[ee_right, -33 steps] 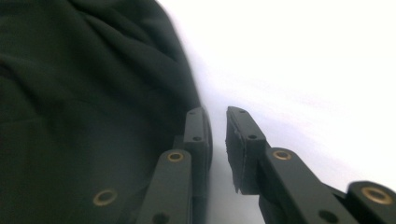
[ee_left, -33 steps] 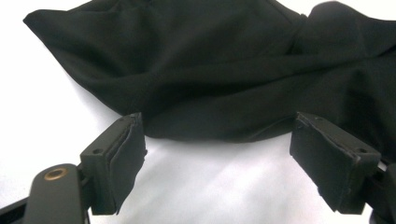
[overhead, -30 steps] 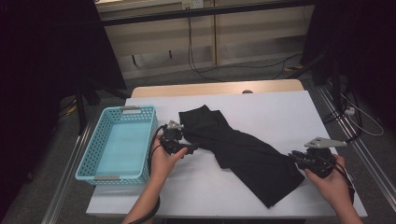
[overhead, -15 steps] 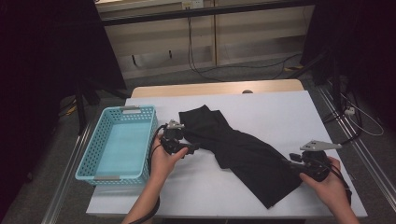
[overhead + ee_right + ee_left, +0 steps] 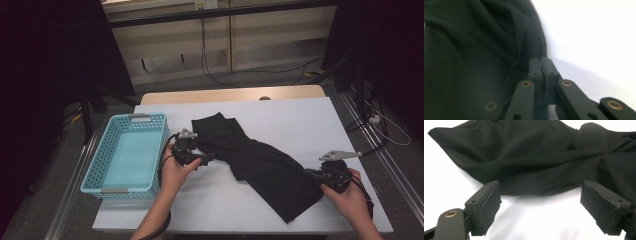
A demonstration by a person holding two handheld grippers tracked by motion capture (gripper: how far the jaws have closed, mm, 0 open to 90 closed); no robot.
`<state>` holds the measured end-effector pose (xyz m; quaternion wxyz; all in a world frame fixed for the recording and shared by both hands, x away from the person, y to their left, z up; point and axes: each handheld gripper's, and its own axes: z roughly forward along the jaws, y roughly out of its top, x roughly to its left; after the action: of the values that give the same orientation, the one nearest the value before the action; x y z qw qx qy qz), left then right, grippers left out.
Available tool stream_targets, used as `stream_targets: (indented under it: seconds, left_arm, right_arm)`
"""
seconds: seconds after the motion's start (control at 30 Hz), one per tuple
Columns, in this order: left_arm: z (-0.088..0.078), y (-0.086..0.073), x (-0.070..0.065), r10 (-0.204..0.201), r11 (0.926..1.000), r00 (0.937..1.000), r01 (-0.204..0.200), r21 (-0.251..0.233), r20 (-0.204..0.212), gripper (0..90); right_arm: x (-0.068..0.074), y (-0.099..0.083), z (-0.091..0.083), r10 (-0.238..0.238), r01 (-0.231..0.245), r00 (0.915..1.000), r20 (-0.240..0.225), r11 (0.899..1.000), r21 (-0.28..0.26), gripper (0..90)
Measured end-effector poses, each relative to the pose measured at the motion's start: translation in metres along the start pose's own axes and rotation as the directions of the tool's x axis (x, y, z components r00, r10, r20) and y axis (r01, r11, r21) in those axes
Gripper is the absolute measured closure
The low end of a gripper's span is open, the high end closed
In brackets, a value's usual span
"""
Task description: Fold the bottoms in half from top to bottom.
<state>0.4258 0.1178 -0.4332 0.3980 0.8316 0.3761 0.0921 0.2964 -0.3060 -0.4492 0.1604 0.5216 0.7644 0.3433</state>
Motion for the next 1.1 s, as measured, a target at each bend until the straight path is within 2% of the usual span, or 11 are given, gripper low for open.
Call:
stream_targets:
  seconds: [0.13,0.23,0.3,0.4,0.5,0.67,0.77,0.8,0.83,0.97,1.1]
  left_arm:
    - [-0.001,0.0,0.0,-0.004,1.0,1.0,0.004,-0.004,0.001,16.6]
    - [-0.001,0.001,0.0,-0.003,1.0,1.0,0.003,-0.009,0.003,16.6]
    - [-0.001,0.002,0.0,-0.002,1.0,1.0,0.002,-0.006,0.003,16.6]
    - [-0.001,0.002,0.0,-0.002,0.9999,1.0,0.002,-0.011,0.002,16.5]
    - [-0.001,0.003,0.0,-0.001,1.0,1.0,0.002,-0.008,0.009,16.3]
    - [-0.002,0.006,0.0,-0.002,0.9998,0.9999,0.002,-0.021,0.014,16.2]
    - [-0.002,0.007,-0.002,-0.002,0.9997,0.9999,0.002,-0.023,0.014,16.2]
    - [-0.002,0.007,-0.002,0.002,0.9997,0.9999,-0.002,-0.022,0.016,16.2]
    - [-0.002,0.007,-0.003,0.003,0.9997,0.9999,-0.002,-0.024,0.017,16.2]
    - [0.0,0.007,-0.005,0.012,0.9998,0.9997,-0.012,-0.016,0.023,16.2]
    - [0.001,0.006,-0.004,-0.003,0.9998,0.9997,0.004,-0.022,0.025,16.2]
  right_arm:
    - [-0.008,0.002,-0.003,0.013,-0.013,0.9999,-0.006,1.0,-0.02,87.6]
    - [-0.013,0.001,-0.007,0.002,-0.001,0.9981,0.062,1.0,-0.024,87.6]
    - [-0.015,0.0,-0.012,0.022,-0.019,0.9982,0.057,0.999,-0.046,87.4]
    - [-0.01,0.0,-0.019,0.007,-0.005,0.9992,0.039,0.998,-0.069,83.3]
    - [-0.002,-0.001,-0.02,-0.012,0.016,0.9986,0.051,0.998,-0.063,76.7]
    - [0.002,-0.016,-0.024,-0.032,0.032,0.9959,0.085,0.999,-0.002,69.8]
    - [0.001,-0.023,-0.023,-0.019,0.017,0.9968,0.077,0.999,0.029,77.0]
    - [0.001,-0.022,-0.021,-0.027,0.025,0.9973,0.069,0.999,0.032,79.9]
    - [0.002,-0.022,-0.019,-0.044,0.042,0.9971,0.063,0.998,0.039,87.0]
    - [-0.002,-0.015,-0.018,-0.046,0.042,0.9951,0.088,0.998,0.044,89.2]
    - [-0.021,-0.009,-0.025,0.01,-0.009,0.9959,0.09,1.0,-0.007,89.4]
